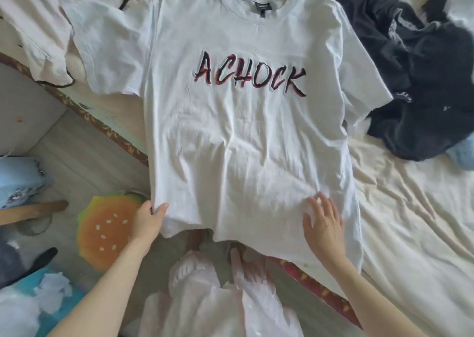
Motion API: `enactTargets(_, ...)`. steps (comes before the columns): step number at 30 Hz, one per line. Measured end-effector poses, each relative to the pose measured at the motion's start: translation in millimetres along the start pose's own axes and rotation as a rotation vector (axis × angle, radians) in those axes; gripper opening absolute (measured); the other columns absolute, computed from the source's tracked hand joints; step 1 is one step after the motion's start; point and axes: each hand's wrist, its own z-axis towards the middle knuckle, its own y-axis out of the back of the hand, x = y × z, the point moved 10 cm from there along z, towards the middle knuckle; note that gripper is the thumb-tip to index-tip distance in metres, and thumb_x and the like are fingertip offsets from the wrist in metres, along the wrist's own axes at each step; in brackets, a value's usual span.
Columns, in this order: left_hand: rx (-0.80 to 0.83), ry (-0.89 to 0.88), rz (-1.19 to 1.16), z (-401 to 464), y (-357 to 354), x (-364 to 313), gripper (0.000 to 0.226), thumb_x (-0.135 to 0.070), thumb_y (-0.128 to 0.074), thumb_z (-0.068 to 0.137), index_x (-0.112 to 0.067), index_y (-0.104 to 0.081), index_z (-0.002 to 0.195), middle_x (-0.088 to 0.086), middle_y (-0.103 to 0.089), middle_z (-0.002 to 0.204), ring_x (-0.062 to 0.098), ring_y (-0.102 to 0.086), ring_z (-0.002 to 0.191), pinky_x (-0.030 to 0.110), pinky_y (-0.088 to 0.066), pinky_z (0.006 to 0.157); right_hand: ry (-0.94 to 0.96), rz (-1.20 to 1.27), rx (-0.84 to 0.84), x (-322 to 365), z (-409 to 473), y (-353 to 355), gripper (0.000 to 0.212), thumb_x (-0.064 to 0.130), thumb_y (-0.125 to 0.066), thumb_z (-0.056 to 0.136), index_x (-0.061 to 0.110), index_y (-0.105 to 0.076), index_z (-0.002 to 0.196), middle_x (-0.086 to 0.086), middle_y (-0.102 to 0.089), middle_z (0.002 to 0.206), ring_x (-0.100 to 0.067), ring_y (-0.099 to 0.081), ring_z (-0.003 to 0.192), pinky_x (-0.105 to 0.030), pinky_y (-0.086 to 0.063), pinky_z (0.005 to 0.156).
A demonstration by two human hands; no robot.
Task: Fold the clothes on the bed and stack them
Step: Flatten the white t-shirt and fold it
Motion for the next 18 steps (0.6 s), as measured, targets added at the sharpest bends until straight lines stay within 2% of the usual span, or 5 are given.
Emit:
enactTargets(3,0.024,0.042,0.074,-20,-11,25,0.019,-0.017,-0.055,0.094,0.003,-0.055,0.091,0.016,-0.058,0.091,0.032,-0.055,0.089,0.035,-0.037,0.069,-0.109,0.065,-0.043,-43,-11,11,0.031,0.008,-0.048,0.093,0.006,-0.053,0.123,-0.014,-0.04,0.143,-0.033,-0.037,0.13,-0.043,-0.032,0.106)
enactTargets(7,-0.024,0.083,0.077,-41,-11,51,0.024,-0.017,-0.051,0.096,0.006,-0.054,0.099,0.02,-0.057,0.097,0.036,-0.055,0.094,0.039,-0.039,0.075,-0.34,0.088,-0.1,-88,-16,18,0.047,0.02,-0.048,0.093,0.009,-0.039,0.138,-0.013,-0.038,0.145,-0.033,-0.037,0.131,-0.049,-0.034,0.101)
enactTargets(9,-0.092,0.087,0.075,-48,-1,58,0.026,-0.019,-0.05,0.096,0.007,-0.053,0.097,0.022,-0.056,0.097,0.037,-0.054,0.092,0.041,-0.039,0.075,-0.472,0.175,-0.069,-111,-19,12,0.044,0.026,-0.051,0.092,0.007,-0.042,0.131,-0.015,-0.049,0.131,-0.034,-0.051,0.112,-0.044,-0.044,0.084)
enactTargets(12,-0.216,0.068,0.086,-57,23,62,0.029,-0.024,-0.052,0.095,0.005,-0.054,0.09,0.017,-0.055,0.084,0.034,-0.051,0.08,0.038,-0.036,0.068,-0.596,0.382,0.025,-137,-30,-7,0.031,0.032,-0.055,0.09,0.005,-0.049,0.104,-0.014,-0.059,0.097,-0.023,-0.053,0.07,-0.031,-0.038,0.053)
enactTargets(18,-0.382,0.099,0.062,-69,58,67,0.034,-0.023,-0.059,0.093,0.008,-0.062,0.106,0.026,-0.061,0.108,0.043,-0.054,0.103,0.049,-0.045,0.089,-0.617,0.48,0.092,-146,-69,-35,0.024,0.02,-0.05,0.092,0.002,-0.063,0.102,-0.016,-0.065,0.088,-0.03,-0.059,0.072,-0.035,-0.044,0.062)
